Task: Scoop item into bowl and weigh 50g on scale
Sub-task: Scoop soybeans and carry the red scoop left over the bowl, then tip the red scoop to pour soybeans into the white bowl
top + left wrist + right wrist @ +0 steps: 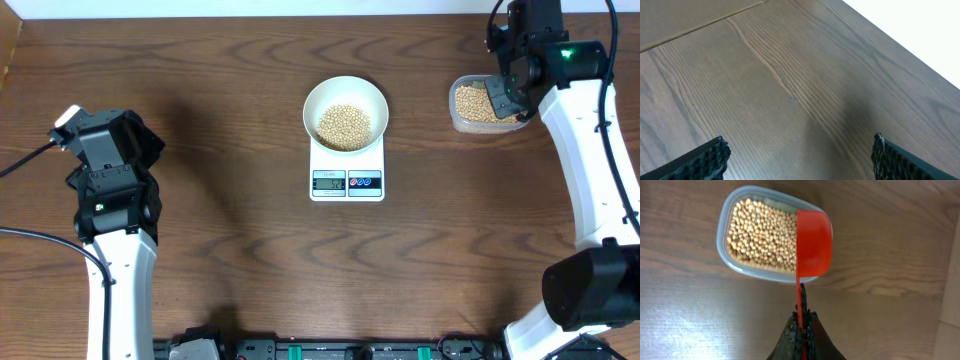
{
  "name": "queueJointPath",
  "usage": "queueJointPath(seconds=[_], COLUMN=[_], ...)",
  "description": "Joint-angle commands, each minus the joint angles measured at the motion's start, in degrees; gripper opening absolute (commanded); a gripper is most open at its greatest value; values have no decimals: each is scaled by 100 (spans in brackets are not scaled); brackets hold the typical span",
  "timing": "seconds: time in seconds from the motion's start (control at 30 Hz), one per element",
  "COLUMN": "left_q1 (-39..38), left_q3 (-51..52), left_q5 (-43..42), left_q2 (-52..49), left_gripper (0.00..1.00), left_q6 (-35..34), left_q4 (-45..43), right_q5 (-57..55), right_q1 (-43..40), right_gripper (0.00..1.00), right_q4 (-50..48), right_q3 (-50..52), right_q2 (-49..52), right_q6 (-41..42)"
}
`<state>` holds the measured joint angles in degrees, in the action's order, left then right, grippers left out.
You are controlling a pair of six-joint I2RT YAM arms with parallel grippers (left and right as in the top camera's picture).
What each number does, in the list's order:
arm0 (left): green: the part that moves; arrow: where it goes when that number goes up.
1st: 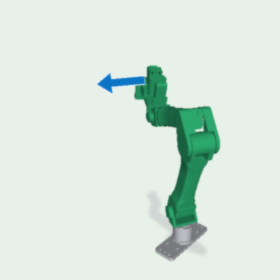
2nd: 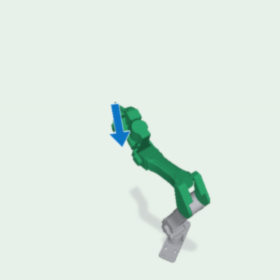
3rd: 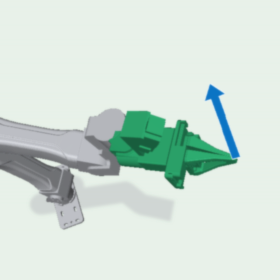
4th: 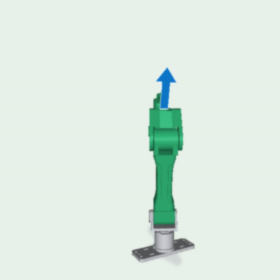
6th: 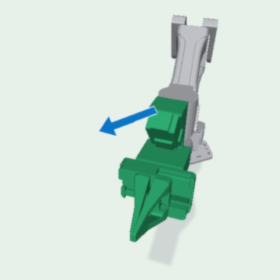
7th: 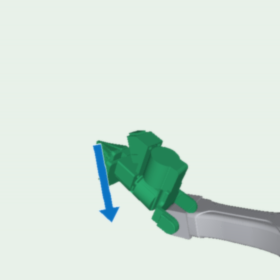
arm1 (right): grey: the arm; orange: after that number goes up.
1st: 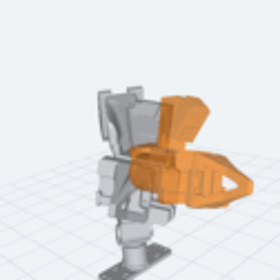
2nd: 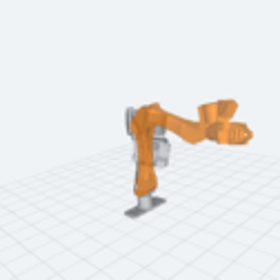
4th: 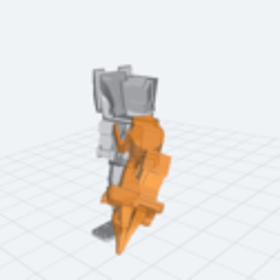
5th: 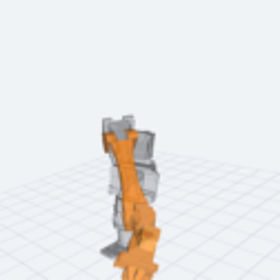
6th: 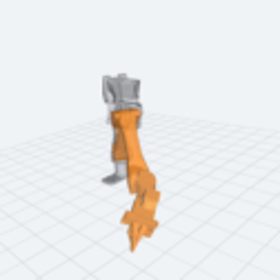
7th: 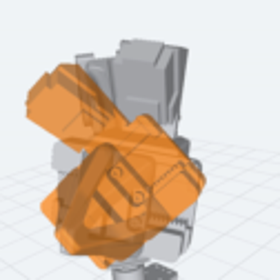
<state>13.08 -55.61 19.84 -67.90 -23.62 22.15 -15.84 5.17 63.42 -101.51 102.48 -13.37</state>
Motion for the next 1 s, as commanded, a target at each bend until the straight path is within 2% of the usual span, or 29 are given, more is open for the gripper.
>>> queueJointPath(seconds=[0.0, 0.13, 0.23, 0.43, 0.7, 0.8, 0.87, 0.97], left_q1=[24, 24, 24, 24, 24, 24, 24, 24], left_q3=[0, 0, 0, 0, 0, 0, 0, 0], left_q5=[81, 81, 81, 81, 81, 81, 81, 81], left_q2=[-37, -37, -37, -37, -37, -37, -37, -37], left_gripper=[93, 93, 93, 93, 93, 93, 93, 93], left_q6=[-7, -7, -7, -7, -7, -7, -7, -7], left_q4=[9, 9, 9, 9, 9, 9, 9, 9], right_q5=[822, 3268, 4828, 4865, 4232, 4162, 3589, 3432], right_q1=[2, 4, 136, 778, 1344, 1427, 1545, 1631], right_gripper=[1, 1, 1, 1, 1, 1, 1, 1], right_q4=[-201, -791, -1478, -1648, -1386, -1255, -1115, -1086], right_q3=[-83, -83, -83, -81, -81, -81, -79, -79], right_q2=[-59, -59, -31, 9, 105, 105, 146, 254], right_q6=[111, 116, 420, 385, 275, -114, -398, -595])
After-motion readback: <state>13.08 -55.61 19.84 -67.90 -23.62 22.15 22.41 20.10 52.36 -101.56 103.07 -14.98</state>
